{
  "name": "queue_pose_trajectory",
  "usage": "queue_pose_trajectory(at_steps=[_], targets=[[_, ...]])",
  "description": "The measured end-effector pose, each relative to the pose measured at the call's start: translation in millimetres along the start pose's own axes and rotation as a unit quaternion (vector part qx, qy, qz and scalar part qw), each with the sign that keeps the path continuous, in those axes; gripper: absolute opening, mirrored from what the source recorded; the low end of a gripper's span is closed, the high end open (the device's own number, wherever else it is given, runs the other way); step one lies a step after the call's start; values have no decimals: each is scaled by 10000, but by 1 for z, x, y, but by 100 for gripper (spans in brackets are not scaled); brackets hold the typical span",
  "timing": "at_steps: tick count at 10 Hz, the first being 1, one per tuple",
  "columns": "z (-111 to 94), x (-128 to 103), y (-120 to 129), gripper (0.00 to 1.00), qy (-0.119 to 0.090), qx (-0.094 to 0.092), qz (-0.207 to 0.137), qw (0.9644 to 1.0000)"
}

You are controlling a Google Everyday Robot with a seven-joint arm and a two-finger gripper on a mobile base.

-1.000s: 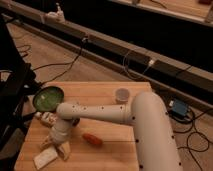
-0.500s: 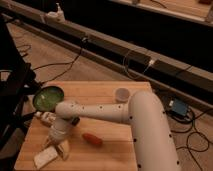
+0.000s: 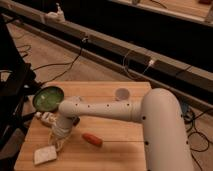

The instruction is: Place the white sponge in the ceramic bowl

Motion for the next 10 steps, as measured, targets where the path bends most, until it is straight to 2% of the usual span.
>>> queue_pose_trajectory(at_steps=[1, 3, 4, 5, 6, 8, 9, 10], targets=[[-8, -2, 0, 0, 73, 84, 11, 9999], [-36, 0, -5, 0, 234, 394, 112, 9989], [-54, 5, -8, 0, 316, 581, 228, 9975], [-80, 14, -11, 0, 403, 883, 430, 9943], [-103, 23, -13, 0, 478, 1144, 602, 9905], [-175, 47, -23, 0, 733, 1935, 935, 9739], [-196, 50, -29, 0, 796, 2166, 925, 9686], [-207, 49, -34, 0, 818, 2297, 860, 9660]])
